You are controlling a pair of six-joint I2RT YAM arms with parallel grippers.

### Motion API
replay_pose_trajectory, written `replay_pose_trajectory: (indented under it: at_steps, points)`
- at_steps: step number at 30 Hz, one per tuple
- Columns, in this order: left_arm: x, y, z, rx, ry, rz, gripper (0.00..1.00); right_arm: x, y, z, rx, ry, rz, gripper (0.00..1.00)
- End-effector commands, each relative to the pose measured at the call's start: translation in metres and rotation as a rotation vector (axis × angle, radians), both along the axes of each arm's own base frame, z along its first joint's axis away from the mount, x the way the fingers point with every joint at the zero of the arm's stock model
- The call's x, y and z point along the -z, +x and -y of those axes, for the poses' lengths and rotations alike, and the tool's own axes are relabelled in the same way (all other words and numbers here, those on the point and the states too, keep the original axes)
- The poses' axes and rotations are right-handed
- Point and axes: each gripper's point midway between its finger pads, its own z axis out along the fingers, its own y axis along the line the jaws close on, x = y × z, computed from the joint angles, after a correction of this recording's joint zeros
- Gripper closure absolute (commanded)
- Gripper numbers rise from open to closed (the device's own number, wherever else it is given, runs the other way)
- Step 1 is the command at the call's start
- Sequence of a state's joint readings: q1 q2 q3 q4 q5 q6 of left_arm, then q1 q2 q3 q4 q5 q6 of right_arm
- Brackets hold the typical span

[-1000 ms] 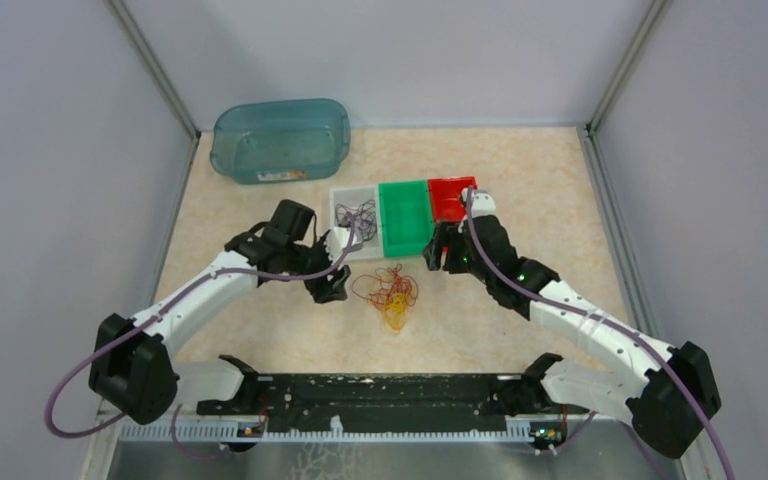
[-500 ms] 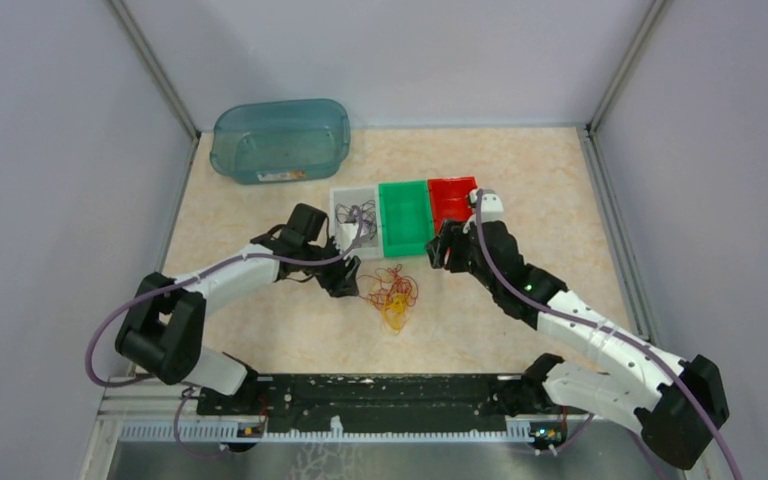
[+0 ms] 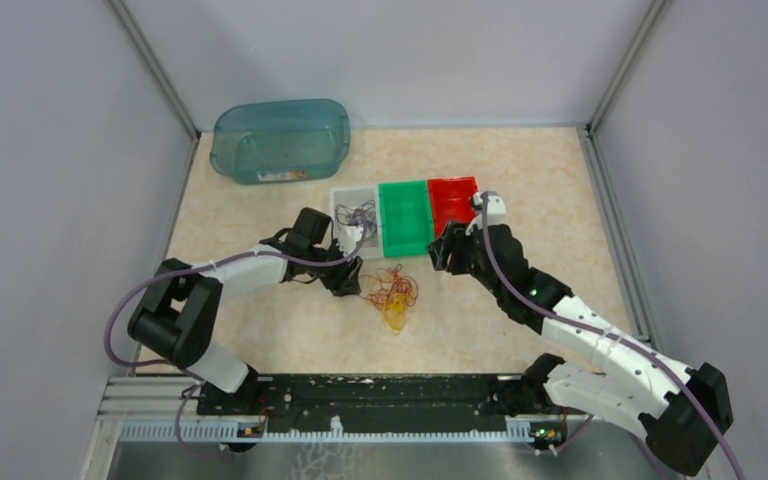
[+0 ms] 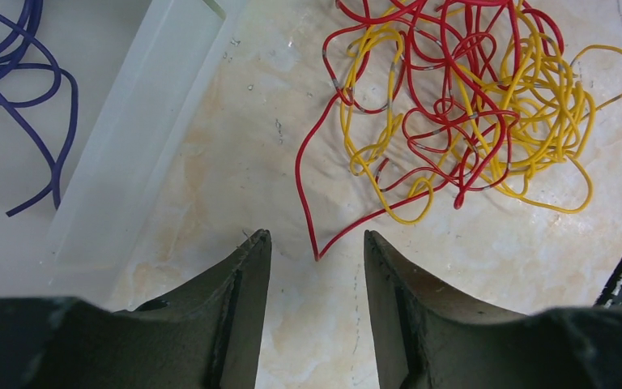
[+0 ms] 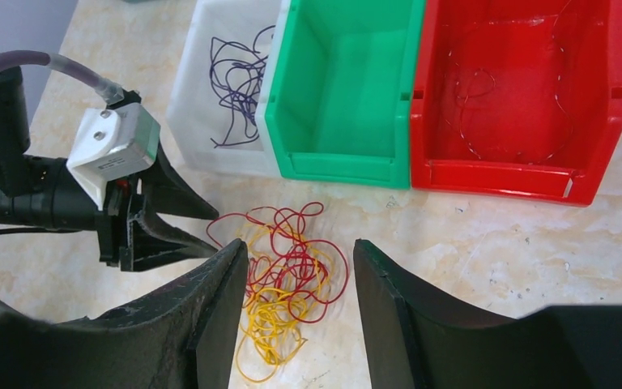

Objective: Untangle the cables

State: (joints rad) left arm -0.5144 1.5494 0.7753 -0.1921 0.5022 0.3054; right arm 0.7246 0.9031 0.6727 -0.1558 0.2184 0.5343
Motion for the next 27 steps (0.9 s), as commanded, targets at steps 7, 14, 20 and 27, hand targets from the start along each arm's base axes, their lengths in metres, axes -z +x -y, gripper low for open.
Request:
replay_pose_trajectory:
  at_steps: [7,14,20,27]
  points:
    - [-0.013,0.008,0.01,0.029,-0.052,0.053,0.66,-0.027,-0.003,-0.014,-0.047,0.089,0.06,0.53]
    - [-0.048,0.005,0.017,0.095,-0.095,0.099,0.92,-0.026,-0.008,-0.027,-0.122,0.124,0.072,0.53]
    - [-0.125,0.006,0.025,0.192,-0.14,0.233,0.95,-0.023,-0.012,-0.054,-0.27,0.105,0.066,0.39]
    - [-0.183,-0.013,0.034,0.237,-0.238,0.225,0.95,-0.029,-0.016,-0.078,-0.377,0.047,0.26,0.35]
